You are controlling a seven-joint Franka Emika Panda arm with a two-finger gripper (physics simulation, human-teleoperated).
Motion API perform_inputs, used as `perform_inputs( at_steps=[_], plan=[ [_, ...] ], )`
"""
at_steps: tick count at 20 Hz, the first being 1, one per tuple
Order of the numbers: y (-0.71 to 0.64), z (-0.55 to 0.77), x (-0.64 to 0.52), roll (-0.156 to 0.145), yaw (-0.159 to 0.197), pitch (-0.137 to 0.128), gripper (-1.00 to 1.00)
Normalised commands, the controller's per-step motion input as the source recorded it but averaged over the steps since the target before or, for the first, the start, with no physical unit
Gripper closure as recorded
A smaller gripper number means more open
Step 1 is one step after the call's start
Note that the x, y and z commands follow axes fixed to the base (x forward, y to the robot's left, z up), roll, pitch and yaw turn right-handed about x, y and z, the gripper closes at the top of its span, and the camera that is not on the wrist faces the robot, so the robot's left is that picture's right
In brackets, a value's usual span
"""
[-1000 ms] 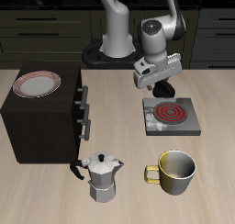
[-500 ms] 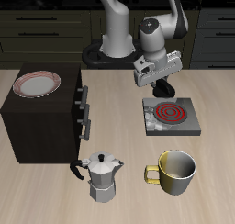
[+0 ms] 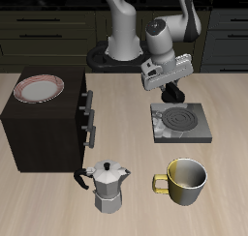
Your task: Turn off the flat stove
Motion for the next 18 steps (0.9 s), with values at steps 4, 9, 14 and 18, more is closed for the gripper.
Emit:
perform_inputs(
  at_steps=[4, 9, 14, 18],
  plan=[
    [-0.05, 0.13, 0.2, -0.038, -0.076, -0.031, 1.0],
    [0.02, 0.03, 0.1, -0.027, -0.051, -0.015, 1.0],
    [0.11, 0.08, 0.05, 0.008, -0.052, -0.02, 1.0],
    [0.11, 0.04, 0.04, 0.003, -0.049, -0.018, 1.0]
  ],
)
